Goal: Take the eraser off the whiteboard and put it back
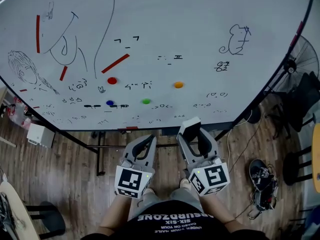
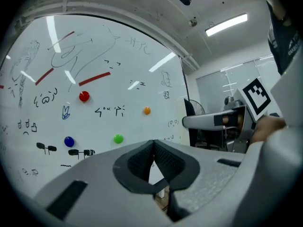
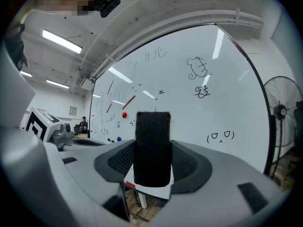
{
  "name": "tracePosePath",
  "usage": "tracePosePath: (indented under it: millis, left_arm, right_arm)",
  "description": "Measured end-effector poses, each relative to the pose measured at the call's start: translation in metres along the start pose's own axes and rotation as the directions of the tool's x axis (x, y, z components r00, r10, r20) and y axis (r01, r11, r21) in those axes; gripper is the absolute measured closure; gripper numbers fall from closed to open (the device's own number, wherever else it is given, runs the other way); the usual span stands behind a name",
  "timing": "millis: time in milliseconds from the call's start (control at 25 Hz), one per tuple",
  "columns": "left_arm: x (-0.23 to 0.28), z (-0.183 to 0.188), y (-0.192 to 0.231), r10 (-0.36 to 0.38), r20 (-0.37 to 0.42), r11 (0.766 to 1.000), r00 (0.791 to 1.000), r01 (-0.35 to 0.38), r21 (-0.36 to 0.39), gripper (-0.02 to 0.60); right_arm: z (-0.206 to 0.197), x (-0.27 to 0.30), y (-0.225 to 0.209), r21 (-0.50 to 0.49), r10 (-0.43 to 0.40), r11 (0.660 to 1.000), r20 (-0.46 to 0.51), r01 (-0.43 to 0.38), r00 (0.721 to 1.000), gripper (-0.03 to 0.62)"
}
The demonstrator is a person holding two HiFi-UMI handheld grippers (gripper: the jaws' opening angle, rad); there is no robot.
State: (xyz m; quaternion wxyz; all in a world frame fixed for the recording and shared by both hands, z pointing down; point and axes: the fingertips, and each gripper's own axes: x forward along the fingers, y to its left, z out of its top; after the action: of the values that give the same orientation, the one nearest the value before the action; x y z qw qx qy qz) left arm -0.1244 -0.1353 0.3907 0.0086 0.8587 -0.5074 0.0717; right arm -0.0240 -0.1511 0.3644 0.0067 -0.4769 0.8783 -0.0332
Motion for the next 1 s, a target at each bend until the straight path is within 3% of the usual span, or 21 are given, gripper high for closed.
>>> tracePosePath:
  millis: [240,560,1000]
  left_arm:
    - [0.009,-0.009,-0.024,-0.034,-0.029,0.999,0.999,0.033,-0.013,0.574]
    - [0.016,-0.02,-0.045,-0.077,-0.059,0.997,0.995,0.077,-0.014,0.574]
    - [0.034,-0.018,-0.057,-0.108,-0.058,0.994,0.992,0.107,-0.03,0.574]
  right_arm:
    - [-0.019,-0.022,-0.016,0.018,-0.017,1.0,-0.044,0.018,0.999,0.37]
    - [-0.041,-0.03,-0.008,0.049,0.033,0.998,-0.097,-0.029,0.995,0.37]
    - [-0.04,-0.033,-0.036,0.055,-0.013,0.998,-0.09,0.018,0.996,0.37]
